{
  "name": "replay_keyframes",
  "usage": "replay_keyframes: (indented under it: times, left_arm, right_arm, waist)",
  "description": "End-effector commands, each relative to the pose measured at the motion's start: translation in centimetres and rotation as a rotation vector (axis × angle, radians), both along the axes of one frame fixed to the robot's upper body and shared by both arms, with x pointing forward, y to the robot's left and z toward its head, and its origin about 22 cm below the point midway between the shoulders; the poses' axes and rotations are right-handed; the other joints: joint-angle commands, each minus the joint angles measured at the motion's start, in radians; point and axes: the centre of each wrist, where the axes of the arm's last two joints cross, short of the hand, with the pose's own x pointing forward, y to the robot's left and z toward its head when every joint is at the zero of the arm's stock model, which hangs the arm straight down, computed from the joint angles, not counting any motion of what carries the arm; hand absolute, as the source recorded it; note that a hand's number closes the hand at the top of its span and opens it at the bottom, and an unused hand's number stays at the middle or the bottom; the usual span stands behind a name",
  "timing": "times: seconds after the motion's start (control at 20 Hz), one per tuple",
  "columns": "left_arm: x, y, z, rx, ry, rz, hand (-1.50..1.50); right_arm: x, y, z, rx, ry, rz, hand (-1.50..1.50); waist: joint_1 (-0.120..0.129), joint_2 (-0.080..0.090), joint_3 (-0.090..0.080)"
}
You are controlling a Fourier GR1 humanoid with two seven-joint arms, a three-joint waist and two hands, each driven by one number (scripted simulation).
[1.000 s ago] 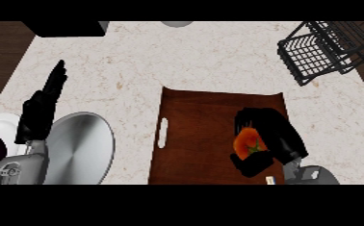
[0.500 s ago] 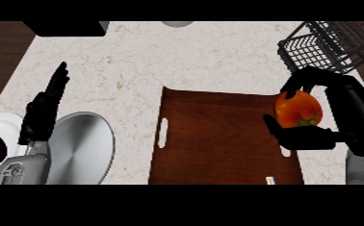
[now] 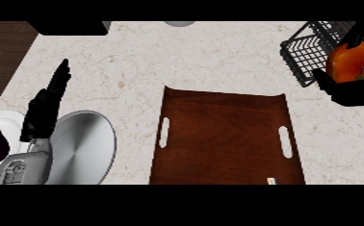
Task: Pick the tomato from the tray and place it in the tiered basket
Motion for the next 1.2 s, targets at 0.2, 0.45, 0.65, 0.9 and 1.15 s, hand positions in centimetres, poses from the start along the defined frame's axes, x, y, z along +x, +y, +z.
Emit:
replay_keyframes:
  times: [0.2,0.45,0.65,0.9,1.15]
  left_arm:
    - [0.7,-1.1,-0.8,0.014,-0.001,-0.016,0.00]
    - [0.2,-0.7,-0.4,-0.010,-0.010,-0.016,0.00]
    - [-0.2,-1.1,-1.9,0.012,-0.009,-0.029,0.00]
    - [1.5,-1.4,0.9,-0.014,-0.011,-0.037,0.00]
    - [0.6,-0.7,0.1,-0.002,0.004,-0.032,0.00]
  right_arm:
    - [5.0,-3.1,-1.0,-0.058,-0.003,0.022,1.50]
    - [7.5,-4.0,0.5,-0.218,-0.078,-0.084,1.50]
    - [8.2,-7.1,0.5,-0.402,-0.085,-0.235,1.50]
    - [10.5,-11.5,-1.8,-0.425,-0.077,-0.260,1.50]
    - [12.4,-12.3,-0.3,-0.419,-0.052,-0.169,1.50]
  waist:
    - [0.005,0.003,0.001]
    - [0.015,0.006,0.000]
    - [0.020,0.012,0.000]
    - [0.027,0.014,0.001]
    - [0.024,0.009,0.001]
